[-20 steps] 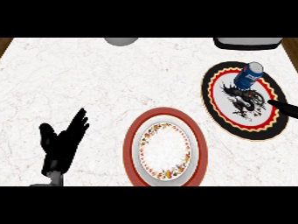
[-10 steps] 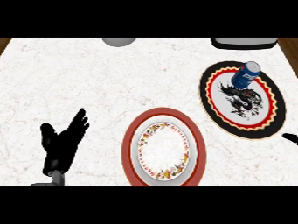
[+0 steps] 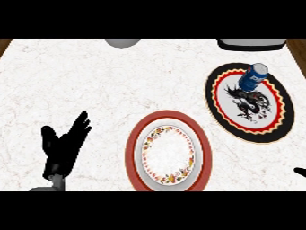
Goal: Pick the can from the plate and place it in the plate
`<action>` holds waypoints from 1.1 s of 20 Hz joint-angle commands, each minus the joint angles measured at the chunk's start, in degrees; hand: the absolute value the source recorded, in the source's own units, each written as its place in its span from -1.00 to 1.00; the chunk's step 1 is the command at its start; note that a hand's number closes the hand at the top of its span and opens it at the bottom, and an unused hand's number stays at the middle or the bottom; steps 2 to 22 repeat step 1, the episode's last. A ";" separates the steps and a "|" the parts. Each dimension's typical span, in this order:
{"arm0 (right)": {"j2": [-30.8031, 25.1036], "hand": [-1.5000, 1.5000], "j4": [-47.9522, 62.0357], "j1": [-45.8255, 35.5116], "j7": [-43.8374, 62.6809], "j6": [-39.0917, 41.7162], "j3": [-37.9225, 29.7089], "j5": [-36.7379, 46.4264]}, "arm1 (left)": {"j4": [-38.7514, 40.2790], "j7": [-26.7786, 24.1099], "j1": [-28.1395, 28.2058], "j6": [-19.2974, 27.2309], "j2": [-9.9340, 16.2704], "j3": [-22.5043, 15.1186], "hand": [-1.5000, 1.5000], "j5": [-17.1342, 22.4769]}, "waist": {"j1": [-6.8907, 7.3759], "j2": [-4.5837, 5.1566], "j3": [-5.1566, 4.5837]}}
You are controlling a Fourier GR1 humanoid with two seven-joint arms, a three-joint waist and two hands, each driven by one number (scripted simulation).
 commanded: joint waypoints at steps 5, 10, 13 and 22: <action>-0.32 -1.00 -9.03 7.17 2.55 1.96 -1.37 -0.50 | -1.22 1.24 0.34 -0.56 0.45 0.26 0.00 -0.16 | 0.06 0.05 -0.01; -0.32 -1.00 -9.03 7.17 2.55 1.96 -1.37 -0.50 | -1.22 1.24 0.34 -0.56 0.45 0.26 0.00 -0.16 | 0.06 0.05 -0.01; -0.32 -1.00 -9.03 7.17 2.55 1.96 -1.37 -0.50 | -1.22 1.24 0.34 -0.56 0.45 0.26 0.00 -0.16 | 0.06 0.05 -0.01; -0.32 -1.00 -9.03 7.17 2.55 1.96 -1.37 -0.50 | -1.22 1.24 0.34 -0.56 0.45 0.26 0.00 -0.16 | 0.06 0.05 -0.01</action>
